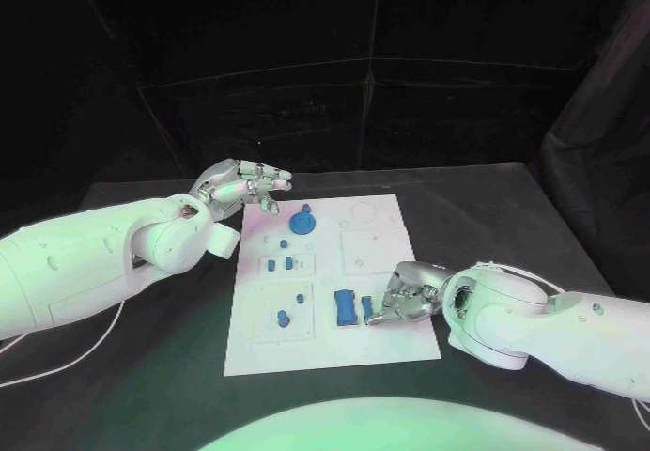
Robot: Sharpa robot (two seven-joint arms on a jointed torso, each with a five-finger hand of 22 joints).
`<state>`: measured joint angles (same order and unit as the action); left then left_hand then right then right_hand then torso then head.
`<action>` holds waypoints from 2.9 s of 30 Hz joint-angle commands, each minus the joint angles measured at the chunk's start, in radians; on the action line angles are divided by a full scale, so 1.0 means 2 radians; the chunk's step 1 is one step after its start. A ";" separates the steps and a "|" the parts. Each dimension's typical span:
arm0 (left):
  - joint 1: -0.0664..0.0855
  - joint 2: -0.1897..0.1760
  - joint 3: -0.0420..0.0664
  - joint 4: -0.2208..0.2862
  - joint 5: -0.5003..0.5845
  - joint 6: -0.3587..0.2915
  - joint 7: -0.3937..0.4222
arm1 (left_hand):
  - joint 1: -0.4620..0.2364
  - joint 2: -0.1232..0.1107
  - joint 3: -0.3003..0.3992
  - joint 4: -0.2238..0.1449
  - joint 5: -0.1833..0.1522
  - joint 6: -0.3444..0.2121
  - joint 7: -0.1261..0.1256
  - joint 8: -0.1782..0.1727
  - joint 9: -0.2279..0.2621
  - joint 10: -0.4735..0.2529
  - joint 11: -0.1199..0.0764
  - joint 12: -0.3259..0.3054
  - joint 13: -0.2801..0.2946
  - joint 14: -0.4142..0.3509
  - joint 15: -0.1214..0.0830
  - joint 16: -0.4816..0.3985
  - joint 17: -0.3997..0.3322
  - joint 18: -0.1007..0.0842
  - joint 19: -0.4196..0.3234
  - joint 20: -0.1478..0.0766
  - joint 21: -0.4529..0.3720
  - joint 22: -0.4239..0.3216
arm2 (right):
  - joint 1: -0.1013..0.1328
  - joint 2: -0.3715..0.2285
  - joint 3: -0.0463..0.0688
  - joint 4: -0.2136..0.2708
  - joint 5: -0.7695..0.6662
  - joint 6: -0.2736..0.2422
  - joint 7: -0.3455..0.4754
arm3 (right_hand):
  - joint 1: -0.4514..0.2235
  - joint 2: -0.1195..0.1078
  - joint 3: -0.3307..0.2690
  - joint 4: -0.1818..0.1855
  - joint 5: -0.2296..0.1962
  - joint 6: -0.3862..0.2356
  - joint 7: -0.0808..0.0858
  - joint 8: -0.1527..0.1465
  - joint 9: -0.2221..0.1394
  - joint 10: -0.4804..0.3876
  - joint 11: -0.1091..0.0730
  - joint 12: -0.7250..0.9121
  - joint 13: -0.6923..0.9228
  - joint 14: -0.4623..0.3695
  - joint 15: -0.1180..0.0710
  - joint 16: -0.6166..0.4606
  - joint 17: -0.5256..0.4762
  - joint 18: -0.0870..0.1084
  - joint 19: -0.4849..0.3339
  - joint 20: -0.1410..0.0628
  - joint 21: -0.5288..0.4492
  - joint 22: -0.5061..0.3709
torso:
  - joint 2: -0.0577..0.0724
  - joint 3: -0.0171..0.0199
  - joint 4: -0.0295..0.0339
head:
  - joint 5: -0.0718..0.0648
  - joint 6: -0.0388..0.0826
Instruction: Assemble the parts on the task board
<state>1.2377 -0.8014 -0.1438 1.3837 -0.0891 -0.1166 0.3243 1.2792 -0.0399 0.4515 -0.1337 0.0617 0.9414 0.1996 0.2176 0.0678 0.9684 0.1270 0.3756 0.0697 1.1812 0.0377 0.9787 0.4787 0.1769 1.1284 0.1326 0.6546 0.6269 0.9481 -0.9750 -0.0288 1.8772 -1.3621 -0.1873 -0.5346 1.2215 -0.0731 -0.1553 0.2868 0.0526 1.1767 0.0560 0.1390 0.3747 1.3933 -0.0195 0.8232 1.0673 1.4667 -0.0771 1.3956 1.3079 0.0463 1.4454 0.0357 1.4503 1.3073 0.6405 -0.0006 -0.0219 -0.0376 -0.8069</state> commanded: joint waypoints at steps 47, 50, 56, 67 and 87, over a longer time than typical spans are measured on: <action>-0.011 0.034 0.000 -0.067 0.085 -0.023 0.079 | -0.030 -0.010 -0.071 0.036 0.000 -0.014 -0.010 -0.011 -0.001 -0.004 0.019 -0.047 -0.004 -0.152 0.052 -0.284 -0.138 -0.004 -0.205 0.057 -0.206 -0.139 | 0.068 0.049 0.009 -0.236 0.558 -0.061 0.462 | 0.145 0.079 -0.028 -0.115 0.010 -0.116 0.054 -0.038 -0.085 -0.170 0.089 -0.373 -0.401 -0.226 0.104 -0.638 -0.509 0.068 -0.321 0.100 -0.555 -0.435 | -0.042 -0.0046 -0.0048 | -0.003 0.076; -0.015 0.046 0.000 -0.085 0.096 -0.036 0.091 | -0.021 -0.005 -0.077 0.035 0.000 -0.014 -0.017 -0.023 -0.001 -0.008 0.023 -0.072 -0.004 -0.158 0.058 -0.326 -0.159 0.003 -0.221 0.071 -0.228 -0.160 | 0.070 0.075 0.012 -0.276 0.575 -0.056 0.479 | 0.128 0.081 -0.035 -0.133 0.009 -0.117 0.054 -0.039 -0.108 -0.165 0.091 -0.379 -0.446 -0.212 0.108 -0.662 -0.552 0.071 -0.301 0.105 -0.593 -0.470 | -0.046 -0.0034 -0.0040 | -0.004 0.083; -0.021 0.062 0.000 -0.106 0.106 -0.053 0.104 | -0.014 0.001 -0.087 0.034 0.001 -0.008 -0.018 -0.040 -0.001 -0.003 0.022 -0.103 -0.004 -0.149 0.058 -0.372 -0.182 0.005 -0.225 0.075 -0.243 -0.184 | 0.071 0.113 0.014 -0.328 0.588 -0.047 0.491 | 0.117 0.094 -0.031 -0.161 0.014 -0.114 0.061 -0.038 -0.134 -0.165 0.091 -0.379 -0.491 -0.181 0.103 -0.666 -0.595 0.069 -0.264 0.103 -0.628 -0.507 | -0.050 -0.0022 -0.0043 | -0.003 0.095; -0.032 0.053 0.011 -0.075 0.078 -0.077 0.078 | -0.322 0.020 -0.155 0.067 -0.031 -0.236 -0.058 -0.109 -0.034 -0.240 -0.020 -0.146 -0.035 -0.365 0.020 -0.432 -0.239 -0.035 -0.391 0.005 -0.284 -0.249 | 0.066 0.109 0.014 -0.292 0.578 -0.104 0.470 | -0.239 0.037 0.023 -0.143 -0.026 -0.346 0.019 -0.069 -0.187 -0.425 0.050 -0.412 -0.534 -0.447 0.039 -0.698 -0.654 0.028 -0.483 0.043 -0.676 -0.581 | -0.048 -0.0003 0.0083 | 0.015 0.101; -0.092 0.012 0.070 0.089 0.045 -0.320 0.097 | -0.502 0.020 -0.226 0.067 -0.031 -0.369 -0.100 -0.109 -0.034 -0.378 -0.063 -0.188 -0.035 -0.493 -0.019 -0.489 -0.239 -0.088 -0.490 -0.066 -0.327 -0.313 | 0.051 0.097 0.014 -0.154 0.681 -0.291 0.527 | -0.450 0.037 0.078 -0.143 -0.026 -0.483 -0.028 -0.069 -0.187 -0.579 0.010 -0.412 -0.534 -0.609 0.039 -0.698 -0.654 -0.023 -0.619 -0.018 -0.725 -0.654 | -0.048 0.0003 0.0109 | 0.019 0.103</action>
<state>1.0528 -0.7766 -0.0051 1.5540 0.0300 -0.6525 0.4887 0.3721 -0.0001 0.0636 -0.0008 0.0037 0.2758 0.0067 0.0078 0.0016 0.2864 0.0082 0.0111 0.0013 0.2645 0.0058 0.0255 0.0021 0.0421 0.2006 0.0662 0.0134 0.0411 1.0483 -0.7791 -0.0011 1.5662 -0.0418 -0.7016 0.4800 0.4357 0.0019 -0.0249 -0.0005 0.0062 0.2838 0.0113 0.0039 0.0024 0.3185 0.0068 0.0071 0.0015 0.3359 0.0020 0.0044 0.0024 0.0611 0.2821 0.0307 0.0160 0.0649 0.5441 0.0000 -0.0002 0.0001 -0.5998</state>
